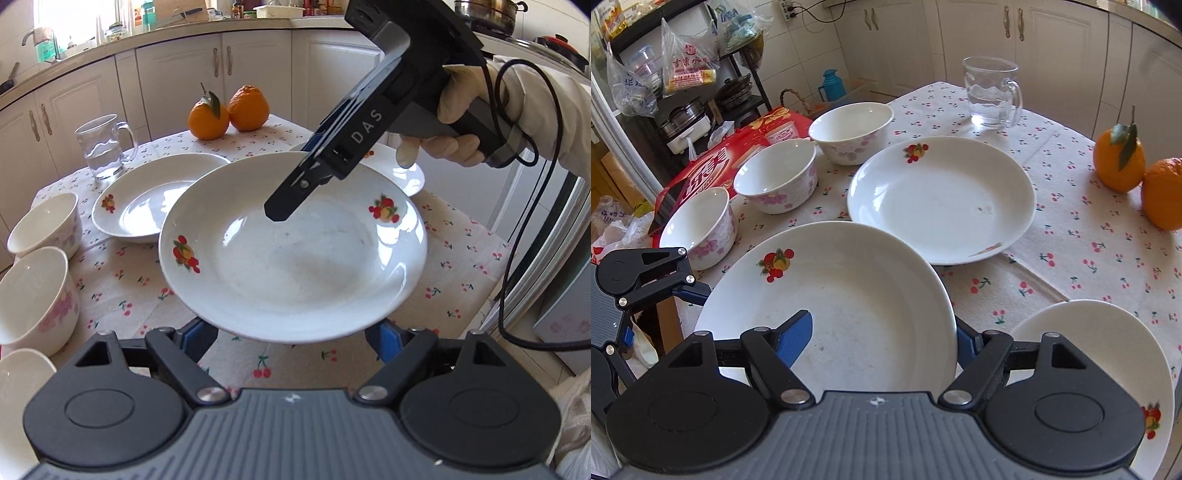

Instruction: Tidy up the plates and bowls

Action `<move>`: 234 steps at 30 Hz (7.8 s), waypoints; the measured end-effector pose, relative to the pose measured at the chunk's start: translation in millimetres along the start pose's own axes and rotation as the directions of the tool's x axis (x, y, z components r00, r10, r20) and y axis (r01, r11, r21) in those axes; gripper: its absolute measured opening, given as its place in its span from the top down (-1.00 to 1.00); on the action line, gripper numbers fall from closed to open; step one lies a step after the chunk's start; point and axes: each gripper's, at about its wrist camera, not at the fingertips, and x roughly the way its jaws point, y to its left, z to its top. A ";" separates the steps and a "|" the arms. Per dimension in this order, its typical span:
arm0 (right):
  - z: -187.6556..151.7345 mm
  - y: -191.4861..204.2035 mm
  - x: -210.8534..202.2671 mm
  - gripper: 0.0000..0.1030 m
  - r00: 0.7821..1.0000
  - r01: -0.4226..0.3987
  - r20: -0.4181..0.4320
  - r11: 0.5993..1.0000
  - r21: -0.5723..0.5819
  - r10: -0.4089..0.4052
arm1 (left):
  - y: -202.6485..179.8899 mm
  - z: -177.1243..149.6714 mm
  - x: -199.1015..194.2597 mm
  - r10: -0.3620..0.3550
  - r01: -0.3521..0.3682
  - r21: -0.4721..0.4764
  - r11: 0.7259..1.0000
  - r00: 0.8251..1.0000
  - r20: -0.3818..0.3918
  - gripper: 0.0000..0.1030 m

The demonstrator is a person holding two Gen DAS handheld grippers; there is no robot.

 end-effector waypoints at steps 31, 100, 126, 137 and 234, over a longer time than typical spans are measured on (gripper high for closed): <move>-50.2 -110.8 -46.5 -0.60 0.979 0.171 0.075 0.960 0.220 -0.192 | -40.8 78.0 87.6 -0.098 0.099 0.140 0.985 0.995 -0.014 -0.67; -100.9 -88.9 -77.2 -0.81 0.935 0.338 -0.005 0.884 0.324 -0.356 | -43.7 80.4 95.4 -0.093 0.089 0.151 0.985 0.995 0.021 -0.68; -88.1 16.0 -80.4 -1.00 0.933 0.333 0.097 0.933 0.138 -0.347 | 6.1 30.9 48.1 0.269 -0.247 -0.211 0.946 0.960 0.082 -0.78; -58.0 13.4 -54.3 -1.00 0.950 0.295 0.087 0.953 0.063 -0.300 | 41.1 20.1 87.9 0.332 -0.318 -0.302 0.899 0.943 -0.003 -0.80; 97.7 -92.8 59.0 -0.43 0.977 -0.196 -0.087 0.981 -0.012 0.194 | 34.8 37.7 63.9 0.225 -0.221 -0.175 0.959 0.974 0.006 -0.66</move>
